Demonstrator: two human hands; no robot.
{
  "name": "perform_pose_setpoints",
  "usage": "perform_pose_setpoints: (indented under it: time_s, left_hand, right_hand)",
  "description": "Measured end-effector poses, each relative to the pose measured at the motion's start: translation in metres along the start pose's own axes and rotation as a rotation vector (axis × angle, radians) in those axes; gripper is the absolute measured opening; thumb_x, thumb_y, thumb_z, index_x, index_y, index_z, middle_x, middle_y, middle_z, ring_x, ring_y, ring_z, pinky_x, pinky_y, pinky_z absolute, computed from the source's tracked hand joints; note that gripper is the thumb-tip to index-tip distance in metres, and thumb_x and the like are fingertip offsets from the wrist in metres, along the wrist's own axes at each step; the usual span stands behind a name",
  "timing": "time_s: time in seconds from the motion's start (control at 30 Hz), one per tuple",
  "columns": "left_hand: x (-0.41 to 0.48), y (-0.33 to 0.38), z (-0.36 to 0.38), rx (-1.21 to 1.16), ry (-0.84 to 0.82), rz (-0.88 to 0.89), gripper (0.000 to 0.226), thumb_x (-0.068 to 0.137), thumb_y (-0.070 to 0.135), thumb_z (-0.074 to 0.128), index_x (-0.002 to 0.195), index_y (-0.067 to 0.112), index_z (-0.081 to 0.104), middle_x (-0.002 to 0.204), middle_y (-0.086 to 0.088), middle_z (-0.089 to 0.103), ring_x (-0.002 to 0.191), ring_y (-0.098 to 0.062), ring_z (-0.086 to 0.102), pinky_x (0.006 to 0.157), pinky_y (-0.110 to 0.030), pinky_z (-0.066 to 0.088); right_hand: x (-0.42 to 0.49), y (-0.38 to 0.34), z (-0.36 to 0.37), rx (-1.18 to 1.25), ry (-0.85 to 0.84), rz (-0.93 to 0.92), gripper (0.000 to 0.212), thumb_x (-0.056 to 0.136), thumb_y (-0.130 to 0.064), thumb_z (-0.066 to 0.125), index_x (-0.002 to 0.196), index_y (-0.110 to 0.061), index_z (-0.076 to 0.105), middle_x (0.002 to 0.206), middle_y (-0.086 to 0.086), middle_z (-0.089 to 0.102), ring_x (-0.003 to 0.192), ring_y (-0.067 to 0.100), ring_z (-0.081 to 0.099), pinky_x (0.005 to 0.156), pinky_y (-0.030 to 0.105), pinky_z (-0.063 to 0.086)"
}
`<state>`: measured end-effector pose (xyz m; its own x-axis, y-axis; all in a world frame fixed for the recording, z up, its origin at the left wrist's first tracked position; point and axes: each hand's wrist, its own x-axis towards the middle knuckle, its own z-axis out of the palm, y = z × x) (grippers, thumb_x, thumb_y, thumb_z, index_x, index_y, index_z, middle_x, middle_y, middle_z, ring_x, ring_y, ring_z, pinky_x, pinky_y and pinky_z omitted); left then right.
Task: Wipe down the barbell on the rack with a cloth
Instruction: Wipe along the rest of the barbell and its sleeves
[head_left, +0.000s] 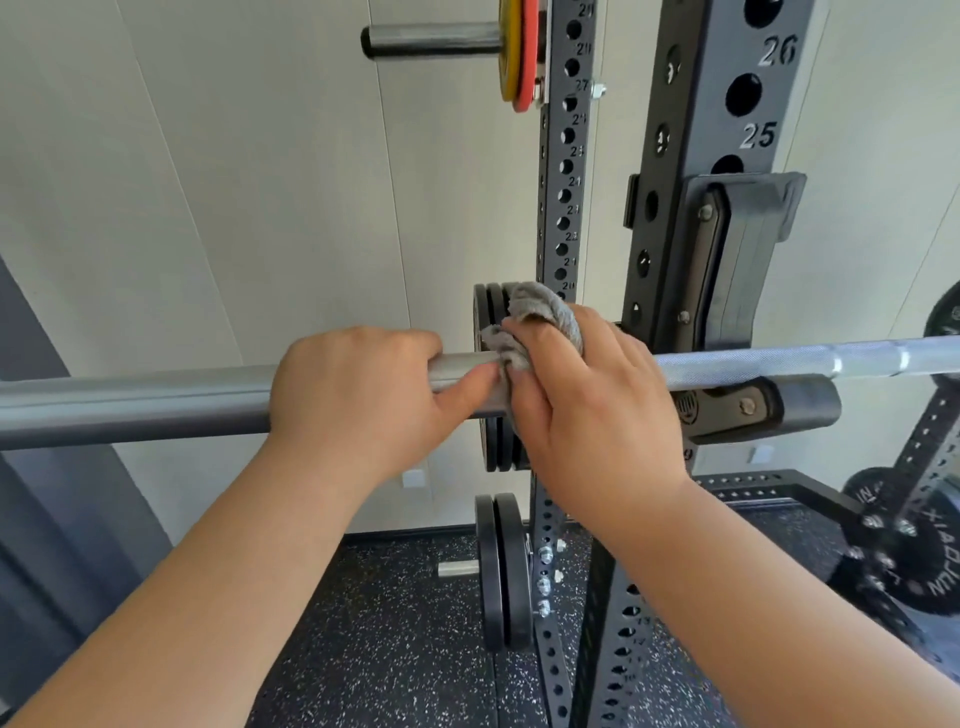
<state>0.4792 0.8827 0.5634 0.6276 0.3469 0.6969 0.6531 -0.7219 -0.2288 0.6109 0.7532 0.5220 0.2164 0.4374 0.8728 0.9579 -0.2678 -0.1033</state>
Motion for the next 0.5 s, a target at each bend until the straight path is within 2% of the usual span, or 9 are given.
perform_pose_setpoints:
  time_s: [0.1,0.17,0.23,0.27,0.3,0.33,0.37,0.43,0.5]
  left_hand:
    - [0.011,-0.004,-0.001,-0.135,-0.144,0.000,0.080,0.088,0.081,0.013,0.069,0.020,0.061,0.059,0.003,0.053,0.062,-0.024,0.052,0.055,-0.032,0.032]
    - [0.022,-0.006,-0.005,-0.205,-0.272,-0.016,0.086,0.090,0.083,0.014,0.068,0.016,0.063,0.058,0.000,0.059,0.061,-0.023,0.057,0.056,-0.031,0.039]
    - [0.025,-0.007,-0.005,-0.216,-0.289,-0.040,0.083,0.091,0.083,0.018,0.069,0.017,0.065,0.059,-0.001,0.060,0.060,-0.022,0.058,0.057,-0.031,0.040]
    - [0.021,-0.006,-0.004,-0.208,-0.210,-0.052,0.077,0.093,0.080,0.022,0.071,0.020,0.065,0.061,0.000,0.060,0.061,-0.024,0.057,0.057,-0.031,0.038]
    - [0.014,-0.004,-0.004,-0.189,-0.090,-0.061,0.069,0.094,0.075,0.026,0.074,0.022,0.065,0.063,0.002,0.061,0.063,-0.026,0.058,0.057,-0.031,0.036]
    - [0.004,-0.002,-0.003,-0.174,0.015,-0.066,0.060,0.095,0.070,0.030,0.077,0.024,0.064,0.065,0.003,0.062,0.064,-0.028,0.059,0.058,-0.032,0.035]
    - [-0.007,0.000,-0.001,-0.170,0.077,-0.056,0.054,0.096,0.066,0.032,0.080,0.024,0.063,0.068,0.003,0.064,0.067,-0.029,0.061,0.061,-0.033,0.034]
    - [-0.021,0.003,0.007,-0.181,0.094,-0.018,0.048,0.099,0.060,0.032,0.085,0.026,0.063,0.075,0.005,0.064,0.074,-0.029,0.060,0.067,-0.037,0.033]
    - [-0.022,0.002,0.012,-0.176,0.089,-0.025,0.046,0.098,0.059,0.035,0.084,0.026,0.063,0.074,0.003,0.062,0.072,-0.030,0.057,0.067,-0.038,0.031]
  right_hand:
    - [-0.022,0.001,0.006,-0.011,0.090,-0.075,0.037,0.107,-0.022,0.054,0.137,-0.004,0.066,0.141,0.018,0.061,0.132,0.036,0.058,0.113,0.049,0.043]
    - [-0.030,-0.001,0.007,-0.042,0.123,-0.117,0.039,0.105,-0.019,0.058,0.139,-0.002,0.064,0.144,0.021,0.059,0.136,0.038,0.056,0.115,0.054,0.042]
    - [-0.017,-0.004,0.008,-0.071,0.119,-0.051,0.036,0.106,-0.023,0.054,0.133,-0.005,0.068,0.126,0.019,0.068,0.114,0.036,0.066,0.101,0.052,0.051]
    - [-0.005,-0.007,0.006,-0.093,0.115,0.000,0.032,0.106,-0.025,0.050,0.122,-0.007,0.071,0.108,0.016,0.071,0.095,0.036,0.068,0.085,0.051,0.053]
    - [0.008,-0.012,0.000,-0.103,0.079,0.053,0.030,0.105,-0.027,0.046,0.106,-0.011,0.071,0.090,0.011,0.067,0.077,0.036,0.064,0.070,0.045,0.050]
    - [0.021,-0.016,-0.007,-0.111,0.002,0.107,0.030,0.104,-0.031,0.042,0.091,-0.017,0.064,0.076,0.006,0.059,0.067,0.035,0.058,0.062,0.039,0.043]
    - [0.033,-0.015,-0.011,-0.101,-0.097,0.164,0.031,0.105,-0.035,0.037,0.083,-0.022,0.055,0.069,0.000,0.052,0.065,0.034,0.055,0.060,0.036,0.038]
    - [0.046,-0.009,-0.015,-0.052,-0.217,0.232,0.034,0.106,-0.037,0.032,0.077,-0.026,0.046,0.064,-0.005,0.044,0.067,0.033,0.050,0.060,0.036,0.036]
    - [0.038,-0.010,-0.016,-0.064,-0.124,0.114,0.034,0.107,-0.031,0.032,0.079,-0.022,0.050,0.065,-0.007,0.040,0.060,0.031,0.043,0.055,0.036,0.038]
